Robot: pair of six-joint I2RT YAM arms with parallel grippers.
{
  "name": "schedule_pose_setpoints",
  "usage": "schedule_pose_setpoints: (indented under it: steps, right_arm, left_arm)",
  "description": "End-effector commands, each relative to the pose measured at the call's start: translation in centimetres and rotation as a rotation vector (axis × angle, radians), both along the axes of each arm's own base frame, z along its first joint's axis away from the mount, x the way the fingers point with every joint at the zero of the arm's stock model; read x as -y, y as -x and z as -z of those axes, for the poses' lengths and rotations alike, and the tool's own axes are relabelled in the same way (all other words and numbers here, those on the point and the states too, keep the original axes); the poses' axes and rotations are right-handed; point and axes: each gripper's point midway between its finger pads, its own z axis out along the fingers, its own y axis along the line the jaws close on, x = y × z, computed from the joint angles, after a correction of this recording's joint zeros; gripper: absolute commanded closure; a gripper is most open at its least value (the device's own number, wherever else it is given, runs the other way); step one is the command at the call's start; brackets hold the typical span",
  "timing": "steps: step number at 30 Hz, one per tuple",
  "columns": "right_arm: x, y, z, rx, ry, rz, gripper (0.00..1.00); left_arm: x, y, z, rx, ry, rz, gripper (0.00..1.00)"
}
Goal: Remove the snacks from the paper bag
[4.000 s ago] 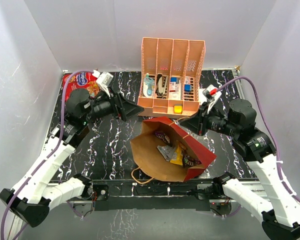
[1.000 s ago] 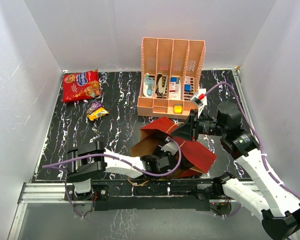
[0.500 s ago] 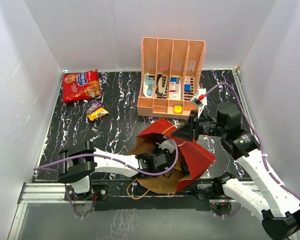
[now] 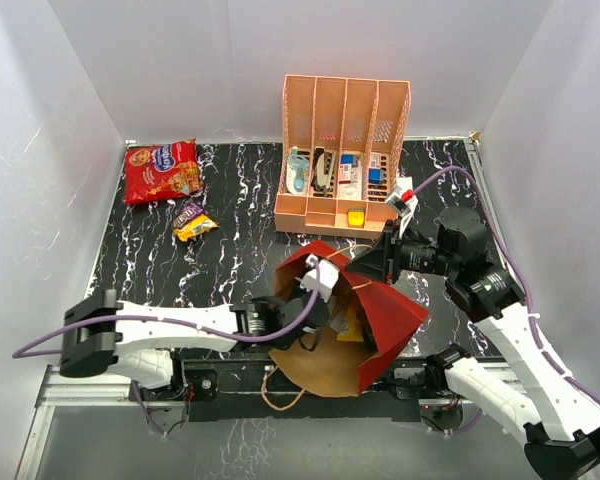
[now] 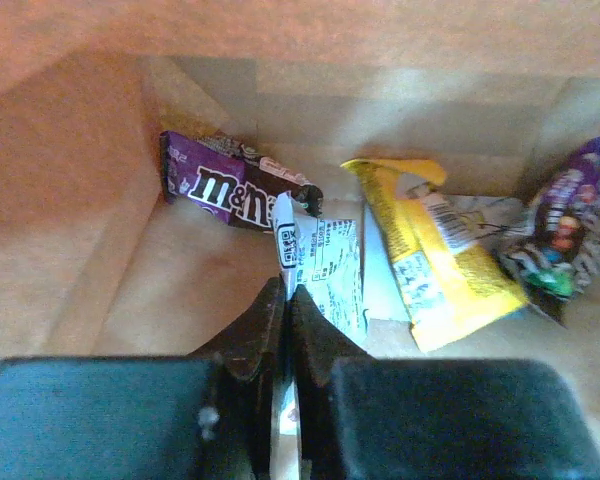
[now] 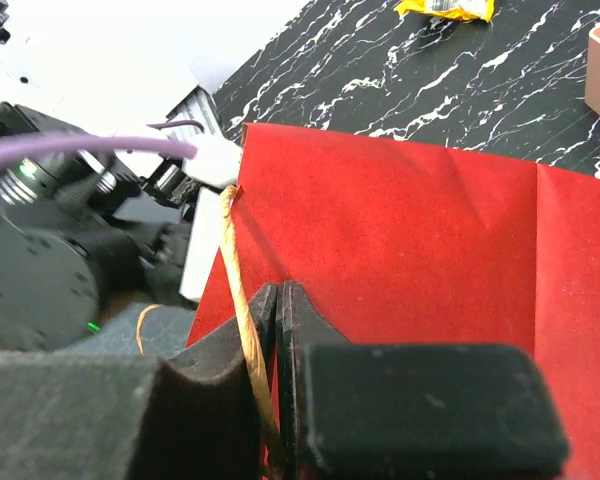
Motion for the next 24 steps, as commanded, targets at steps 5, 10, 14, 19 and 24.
schedule_pose_setpoints:
  steps: [5,10,14,19,24]
  right_arm:
    - [0.6,-0.6,-1.1,0.082,0.001,0.062,0.92]
    - [1.4,-1.5,-1.2,0.103,0.012,0.147,0.92]
    - [1.9,-1.8,-1.5,0.124,0.013,0.191,0.92]
    - [2.4,-2.0,-1.6,0.135,0.021,0.228,0.92]
    - [2.5,-2.0,-1.6,0.134,0.021,0.233,0.92]
  left_arm:
    - [-2.0,2.2,-7.5,-0.023,0.194,0.118,1.0]
    - [-3.2,3.5,-10.4,-0.008,0.229,0.221,1.0]
    - [-3.9,4.6,-13.3,0.016,0.256,0.313,1.0]
    - [-5.6,4.6,-18.9,0.097,0.321,0.339,1.0]
    - [-7.5,4.3,-25.9,0.235,0.411,0.356,1.0]
